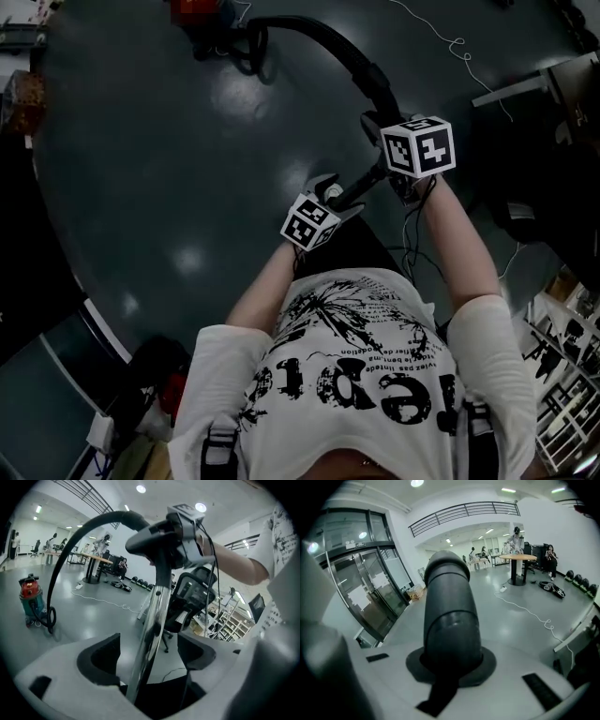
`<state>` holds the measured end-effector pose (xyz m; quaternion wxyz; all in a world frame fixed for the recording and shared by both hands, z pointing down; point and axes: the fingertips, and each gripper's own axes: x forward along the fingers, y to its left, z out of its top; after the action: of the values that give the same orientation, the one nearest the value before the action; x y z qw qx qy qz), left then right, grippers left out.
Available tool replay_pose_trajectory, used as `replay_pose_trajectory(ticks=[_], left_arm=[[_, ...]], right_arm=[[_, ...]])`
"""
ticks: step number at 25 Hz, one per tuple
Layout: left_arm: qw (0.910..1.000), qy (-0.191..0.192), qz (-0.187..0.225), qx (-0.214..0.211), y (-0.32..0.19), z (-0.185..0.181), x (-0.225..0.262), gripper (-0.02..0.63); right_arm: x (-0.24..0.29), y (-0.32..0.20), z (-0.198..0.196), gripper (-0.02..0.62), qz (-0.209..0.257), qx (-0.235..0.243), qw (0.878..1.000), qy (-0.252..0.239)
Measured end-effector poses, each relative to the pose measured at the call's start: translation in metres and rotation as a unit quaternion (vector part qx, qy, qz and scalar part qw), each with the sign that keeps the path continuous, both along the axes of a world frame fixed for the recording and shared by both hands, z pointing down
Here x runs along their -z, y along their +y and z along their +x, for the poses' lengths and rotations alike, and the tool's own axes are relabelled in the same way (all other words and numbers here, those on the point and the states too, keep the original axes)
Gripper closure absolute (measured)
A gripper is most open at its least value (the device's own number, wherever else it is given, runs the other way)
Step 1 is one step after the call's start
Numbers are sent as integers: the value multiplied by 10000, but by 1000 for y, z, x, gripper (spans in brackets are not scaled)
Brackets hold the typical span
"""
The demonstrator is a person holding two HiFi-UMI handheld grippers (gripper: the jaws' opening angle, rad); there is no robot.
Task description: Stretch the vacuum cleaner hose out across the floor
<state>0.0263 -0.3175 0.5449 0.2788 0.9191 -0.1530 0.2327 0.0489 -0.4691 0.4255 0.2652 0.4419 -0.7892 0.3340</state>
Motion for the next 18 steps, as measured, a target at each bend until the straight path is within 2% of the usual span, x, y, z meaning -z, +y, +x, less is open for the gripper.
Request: replay_pose_trajectory(ticks=[4,9,10,12,13,18], left_arm=[[9986,-403,346,-8,48,-22,-16,236],[9959,-396,544,-607,102,-8,-17,241],[9948,-406,597,-724,113,-3,-17,270],[9923,-498,738,-857,137,7,-14,432],[9919,-546,770,-845,149,12,-14,477],[9947,-478,621,-665,206,35,-9,479]], right_arm=[[21,49,-29,563,-104,-72,9988,-481],[34,103,-37,563,-221,-17,9948,-994],[34,111,-35,563,-241,-17,9942,-1052],[35,128,-28,563,-242,-15,9928,-1173],[35,138,-23,563,-239,-4,9921,-1229],[32,188,-5,562,-348,116,9870,-1564]])
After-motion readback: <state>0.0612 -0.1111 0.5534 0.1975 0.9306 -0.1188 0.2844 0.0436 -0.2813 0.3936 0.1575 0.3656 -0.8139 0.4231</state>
